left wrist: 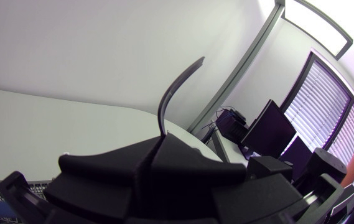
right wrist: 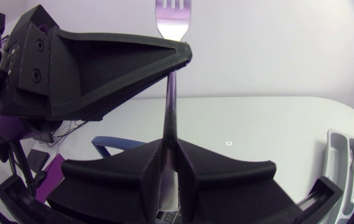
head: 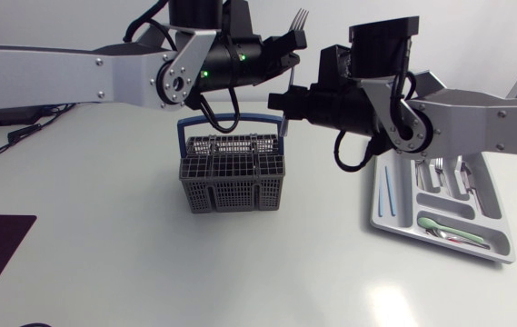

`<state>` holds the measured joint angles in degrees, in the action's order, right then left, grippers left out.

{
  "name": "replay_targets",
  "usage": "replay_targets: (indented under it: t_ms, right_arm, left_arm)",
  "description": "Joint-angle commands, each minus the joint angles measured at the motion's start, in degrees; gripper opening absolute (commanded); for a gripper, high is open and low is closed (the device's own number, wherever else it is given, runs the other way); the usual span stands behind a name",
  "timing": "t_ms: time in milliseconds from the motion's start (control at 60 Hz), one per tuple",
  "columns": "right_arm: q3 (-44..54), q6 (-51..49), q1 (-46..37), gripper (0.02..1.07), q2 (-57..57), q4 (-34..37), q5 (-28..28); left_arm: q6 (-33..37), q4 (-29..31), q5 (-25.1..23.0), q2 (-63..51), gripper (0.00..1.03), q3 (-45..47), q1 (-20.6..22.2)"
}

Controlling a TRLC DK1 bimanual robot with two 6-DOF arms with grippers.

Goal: Unload the cutlery basket into the drawer organizer.

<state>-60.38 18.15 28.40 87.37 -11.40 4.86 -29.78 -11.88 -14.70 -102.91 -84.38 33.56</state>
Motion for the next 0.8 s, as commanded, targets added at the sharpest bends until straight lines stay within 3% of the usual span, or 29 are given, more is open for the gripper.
replay_targets:
  t_ms: [0,183,400,783]
  right_arm:
    - [1.7,-1.3,0.1,0.08,-1.6,-0.4,0.6]
    - [2.4,-1.5,0.1,0.08,-2.1,-0.3,0.7]
    - [2.9,-1.5,0.1,0.08,-2.6,-0.3,0.7]
    - [3.4,-1.6,0.1,0.08,-2.7,-0.3,0.9]
  left_arm:
    - [1.0,0.4,0.1,1.0,0.34,-1.6,0.4]
    - [1.7,0.9,0.1,1.4,0.48,-1.8,0.4]
    - [2.0,1.3,0.1,1.7,0.48,-1.6,0.5]
    - [4.0,2.5,-0.6,2.4,0.62,-1.2,1.0]
